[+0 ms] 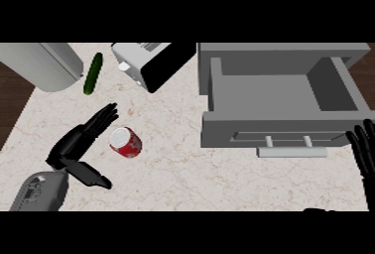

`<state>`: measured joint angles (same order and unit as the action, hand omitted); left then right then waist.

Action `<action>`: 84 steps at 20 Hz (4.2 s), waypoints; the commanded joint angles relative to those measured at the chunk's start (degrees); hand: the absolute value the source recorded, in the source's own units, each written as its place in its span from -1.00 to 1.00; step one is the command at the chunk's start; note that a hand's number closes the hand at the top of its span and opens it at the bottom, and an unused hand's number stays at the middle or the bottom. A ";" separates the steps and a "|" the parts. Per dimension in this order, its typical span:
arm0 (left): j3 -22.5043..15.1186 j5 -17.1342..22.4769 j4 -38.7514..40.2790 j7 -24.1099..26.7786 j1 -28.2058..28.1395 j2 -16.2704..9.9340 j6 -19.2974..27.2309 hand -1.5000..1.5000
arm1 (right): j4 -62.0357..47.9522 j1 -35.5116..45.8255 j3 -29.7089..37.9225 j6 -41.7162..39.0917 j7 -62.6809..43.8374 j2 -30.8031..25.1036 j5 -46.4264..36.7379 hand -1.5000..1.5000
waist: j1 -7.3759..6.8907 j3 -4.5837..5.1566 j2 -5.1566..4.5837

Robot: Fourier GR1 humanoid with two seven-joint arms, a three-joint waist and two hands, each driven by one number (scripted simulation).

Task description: Pick up the can, place it into the drawer and close the drawer

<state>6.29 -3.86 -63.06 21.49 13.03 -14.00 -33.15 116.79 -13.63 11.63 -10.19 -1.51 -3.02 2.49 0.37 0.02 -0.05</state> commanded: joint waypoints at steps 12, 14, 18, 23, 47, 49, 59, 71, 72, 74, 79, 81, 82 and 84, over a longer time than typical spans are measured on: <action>-1.12 -8.14 19.62 14.46 5.25 -0.05 4.24 -1.00 | 0.62 2.84 1.22 0.53 -1.94 0.21 -0.57 -1.00 | -0.08 0.00 0.01; 0.98 -8.01 28.47 17.12 10.48 -2.00 3.50 -1.00 | 3.17 1.01 0.18 0.66 -3.14 1.29 -0.99 -1.00 | 0.21 0.02 -0.05; 1.30 -6.59 28.36 13.22 11.33 -1.36 2.85 -1.00 | 4.39 -1.25 2.16 -1.81 -2.65 0.04 1.76 -1.00 | 0.15 0.00 0.01; 0.00 -10.85 37.63 22.81 13.16 -0.53 7.95 -1.00 | 6.88 -3.21 -1.10 -0.31 -2.64 2.93 -0.65 -1.00 | 0.64 0.05 -0.14; -0.48 -11.39 45.66 23.97 20.66 2.67 8.72 -1.00 | 6.48 -4.15 1.69 -2.93 -1.16 2.49 1.68 -1.00 | 0.64 0.03 -0.13; -1.77 -11.93 43.04 23.91 18.11 3.68 9.08 -1.00 | 6.71 -1.15 3.11 -3.41 -5.29 0.38 4.25 -1.00 | 0.24 0.01 -0.04; -1.47 -8.49 38.15 19.70 18.17 6.09 3.38 1.00 | 10.31 -3.30 1.47 -2.42 -6.20 2.95 3.20 -1.00 | -0.12 -0.02 0.17; 15.12 4.74 33.59 11.84 15.31 3.77 23.55 1.00 | 8.30 -3.78 4.42 -1.46 -4.16 1.87 2.90 -1.00 | -2.11 -0.15 0.67; 14.99 4.81 32.02 12.08 14.89 5.30 25.65 1.00 | 9.23 -3.85 1.62 -0.11 -4.70 2.99 2.30 -1.00 | -1.85 -0.11 0.62; 14.46 5.28 27.56 9.79 15.65 6.05 27.35 1.00 | 7.49 -1.09 4.01 -0.93 -4.91 2.11 4.57 -1.00 | -1.26 -0.11 0.43; 9.12 6.21 6.59 0.98 6.24 9.65 28.05 1.00 | 8.90 -7.30 4.39 -4.51 -1.26 2.99 4.83 -1.00 | -0.77 -0.09 0.40; 6.17 5.36 -0.43 -6.61 6.45 12.58 30.47 1.00 | 13.24 -8.17 4.93 -3.96 -5.14 2.33 5.84 -1.00 | -0.88 -0.11 0.59; 2.25 5.38 0.06 -5.98 8.04 13.80 33.28 1.00 | 9.48 -5.18 2.29 -1.84 -4.03 2.99 3.23 -1.00 | -0.70 -0.09 0.39; 3.09 4.37 -6.88 -10.61 8.07 12.53 32.40 1.00 | 11.84 -6.05 4.82 -3.35 -6.19 2.01 5.96 -1.00 | -0.63 -0.07 0.36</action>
<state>12.04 1.01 -60.22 17.50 21.24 -2.27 -2.91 127.62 -19.22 16.02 -12.97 -6.54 -0.66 7.81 -0.52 -0.07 0.42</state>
